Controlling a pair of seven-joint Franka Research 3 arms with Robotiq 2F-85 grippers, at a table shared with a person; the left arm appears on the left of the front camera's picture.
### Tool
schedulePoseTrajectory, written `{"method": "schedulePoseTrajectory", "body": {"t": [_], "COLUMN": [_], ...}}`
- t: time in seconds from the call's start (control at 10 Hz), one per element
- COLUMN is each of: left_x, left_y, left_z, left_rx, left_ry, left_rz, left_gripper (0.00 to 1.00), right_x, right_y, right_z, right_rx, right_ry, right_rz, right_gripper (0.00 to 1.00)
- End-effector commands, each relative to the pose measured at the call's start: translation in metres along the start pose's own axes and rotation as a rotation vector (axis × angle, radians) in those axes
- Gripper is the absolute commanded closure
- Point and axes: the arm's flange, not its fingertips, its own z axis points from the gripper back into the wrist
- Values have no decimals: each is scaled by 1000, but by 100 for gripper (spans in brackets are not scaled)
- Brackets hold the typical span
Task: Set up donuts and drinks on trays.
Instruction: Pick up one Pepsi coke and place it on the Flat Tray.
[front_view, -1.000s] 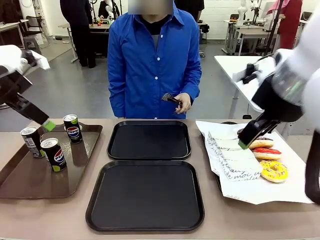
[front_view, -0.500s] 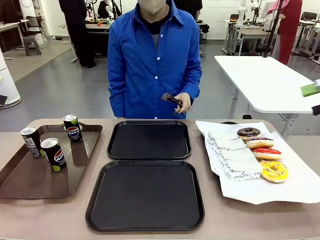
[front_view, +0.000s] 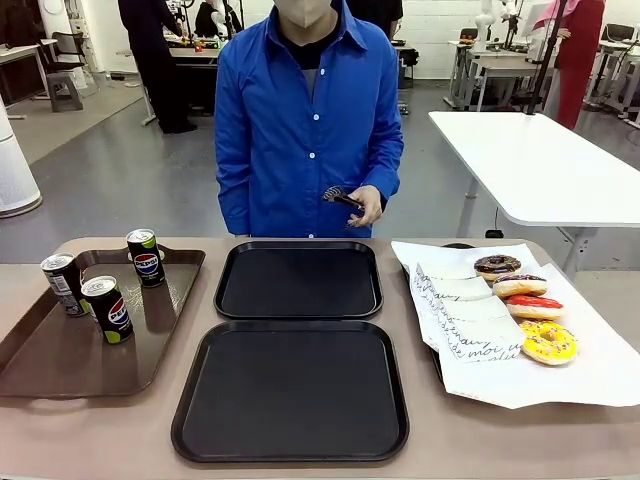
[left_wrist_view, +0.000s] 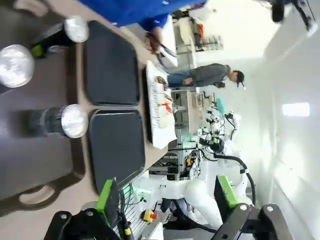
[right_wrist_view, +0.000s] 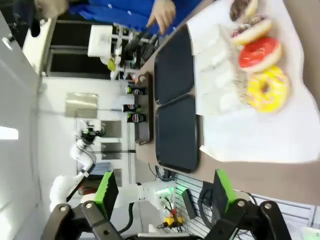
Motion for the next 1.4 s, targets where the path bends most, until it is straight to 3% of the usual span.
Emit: {"method": "schedulePoseTrajectory", "body": {"t": [0.0, 0.3, 0.6, 0.9, 1.0, 1.1, 1.3], "left_x": [9, -5, -16, -20, -16, -16, -16], "left_y": [1, 9, 2, 4, 5, 5, 5], "left_z": [15, 39, 56, 60, 64, 64, 64], "left_rx": [51, 109, 188, 238, 185, 185, 185], "left_ry": [16, -14, -43, -44, -46, -46, -46], "left_rz": [20, 59, 58, 49, 37, 37, 37], "left_gripper": [0, 0, 0, 0, 0, 0, 0], "right_x": [-100, -116, -109, -104, -103, -47, -47], "right_y": [-42, -50, -36, -27, -22, -33, -33], "right_z": [-77, -51, -49, -49, -49, 40, 40], "right_rx": [14, 49, 31, -1, -17, -1, -1], "right_ry": [-19, -74, -102, -70, -69, -52, -52], "right_rz": [14, 11, 45, 58, 66, 44, 44], "right_gripper": [0, 0, 0, 0, 0, 0, 0]}}
